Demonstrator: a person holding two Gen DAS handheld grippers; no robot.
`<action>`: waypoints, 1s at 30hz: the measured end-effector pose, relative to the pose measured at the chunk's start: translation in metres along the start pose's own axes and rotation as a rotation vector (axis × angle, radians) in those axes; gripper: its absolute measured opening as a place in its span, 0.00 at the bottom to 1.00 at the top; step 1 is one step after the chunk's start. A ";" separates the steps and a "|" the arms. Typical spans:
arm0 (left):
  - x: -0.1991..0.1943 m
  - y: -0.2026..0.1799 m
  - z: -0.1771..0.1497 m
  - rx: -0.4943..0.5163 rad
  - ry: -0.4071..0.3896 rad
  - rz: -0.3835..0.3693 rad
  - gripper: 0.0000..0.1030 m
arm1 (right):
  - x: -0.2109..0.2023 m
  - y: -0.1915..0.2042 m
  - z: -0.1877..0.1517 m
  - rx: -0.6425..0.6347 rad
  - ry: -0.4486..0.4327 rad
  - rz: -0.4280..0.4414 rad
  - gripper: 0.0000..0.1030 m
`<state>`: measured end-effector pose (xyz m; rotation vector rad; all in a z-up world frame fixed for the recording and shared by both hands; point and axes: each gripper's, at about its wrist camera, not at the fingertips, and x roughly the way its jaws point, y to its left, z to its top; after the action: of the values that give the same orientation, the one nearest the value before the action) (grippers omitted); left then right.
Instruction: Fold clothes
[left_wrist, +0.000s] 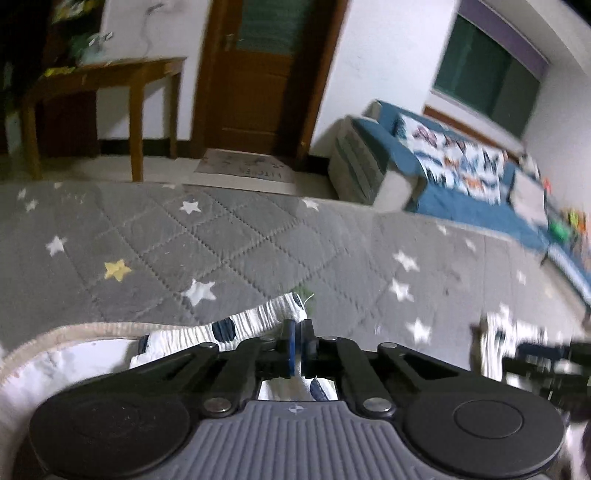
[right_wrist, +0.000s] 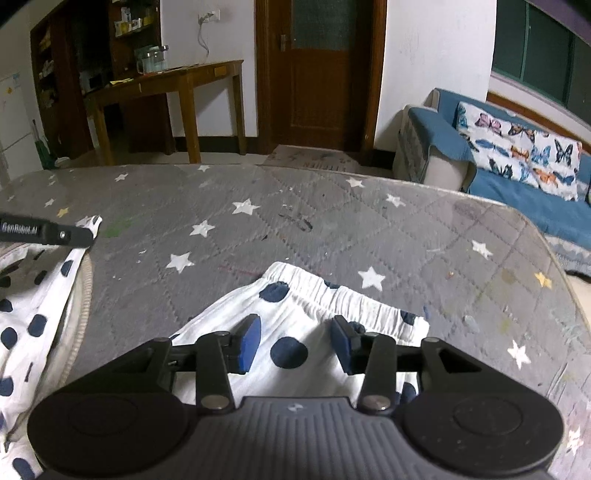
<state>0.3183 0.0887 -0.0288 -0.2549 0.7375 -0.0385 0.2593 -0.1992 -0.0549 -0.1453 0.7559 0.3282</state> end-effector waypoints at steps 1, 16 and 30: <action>0.002 0.002 0.001 -0.019 -0.008 0.004 0.02 | 0.001 0.000 0.000 -0.003 -0.005 -0.003 0.42; -0.057 0.010 -0.022 0.021 -0.018 -0.069 0.08 | -0.053 -0.009 -0.028 -0.027 -0.015 0.066 0.50; -0.121 0.025 -0.108 0.164 0.039 -0.040 0.06 | -0.100 0.007 -0.083 -0.106 0.036 0.099 0.50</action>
<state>0.1549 0.1049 -0.0321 -0.1124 0.7635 -0.1417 0.1349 -0.2367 -0.0452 -0.2148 0.7828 0.4618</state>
